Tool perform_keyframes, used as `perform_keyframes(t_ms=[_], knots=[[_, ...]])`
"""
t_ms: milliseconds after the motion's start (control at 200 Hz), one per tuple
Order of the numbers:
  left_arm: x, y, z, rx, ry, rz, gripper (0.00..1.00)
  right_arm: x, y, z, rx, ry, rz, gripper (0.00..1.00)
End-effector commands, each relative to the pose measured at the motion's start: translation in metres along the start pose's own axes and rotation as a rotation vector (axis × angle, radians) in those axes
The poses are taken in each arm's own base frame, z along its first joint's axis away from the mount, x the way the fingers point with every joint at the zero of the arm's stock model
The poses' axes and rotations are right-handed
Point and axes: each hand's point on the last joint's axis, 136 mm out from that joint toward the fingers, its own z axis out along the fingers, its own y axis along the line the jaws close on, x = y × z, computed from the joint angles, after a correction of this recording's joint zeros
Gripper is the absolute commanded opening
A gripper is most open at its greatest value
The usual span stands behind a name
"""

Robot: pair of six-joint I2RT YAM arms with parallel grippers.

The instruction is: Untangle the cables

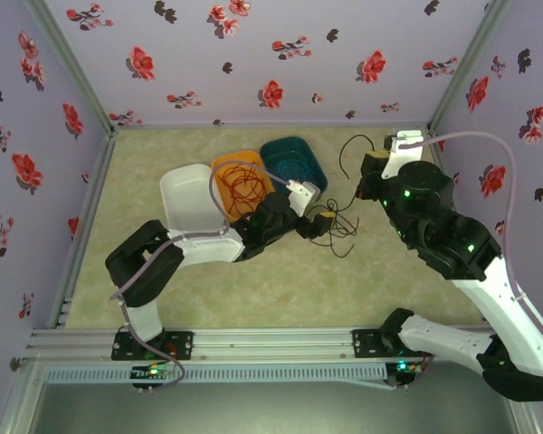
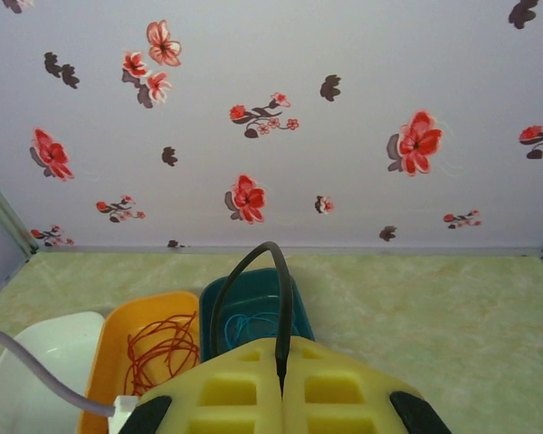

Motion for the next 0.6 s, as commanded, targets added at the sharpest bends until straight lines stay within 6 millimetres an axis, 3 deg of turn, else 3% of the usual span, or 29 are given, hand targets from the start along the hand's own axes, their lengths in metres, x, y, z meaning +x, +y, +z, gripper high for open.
perform_keyframes(t_ms=[0,185,305,430,495,600], knots=[[-0.018,-0.019,0.002,0.096,-0.063,-0.001,0.85,-0.014,0.007,-0.003,-0.043,-0.053,0.018,0.0],[-0.021,-0.033,0.0,0.178,-0.101,-0.014,0.9,-0.012,0.01,0.0,-0.054,-0.057,0.029,0.0],[-0.016,-0.033,0.006,0.179,-0.084,-0.029,0.97,-0.013,0.014,0.0,-0.078,-0.06,0.042,0.0],[-0.009,-0.027,0.015,0.147,-0.045,-0.047,0.96,-0.014,0.017,-0.001,-0.1,-0.062,0.054,0.0],[-0.003,-0.013,0.021,0.076,-0.015,-0.084,0.93,-0.016,0.019,-0.004,-0.114,-0.066,0.062,0.0],[0.013,0.02,0.029,-0.057,0.048,-0.2,0.71,-0.022,0.017,-0.012,-0.128,-0.085,0.076,0.0]])
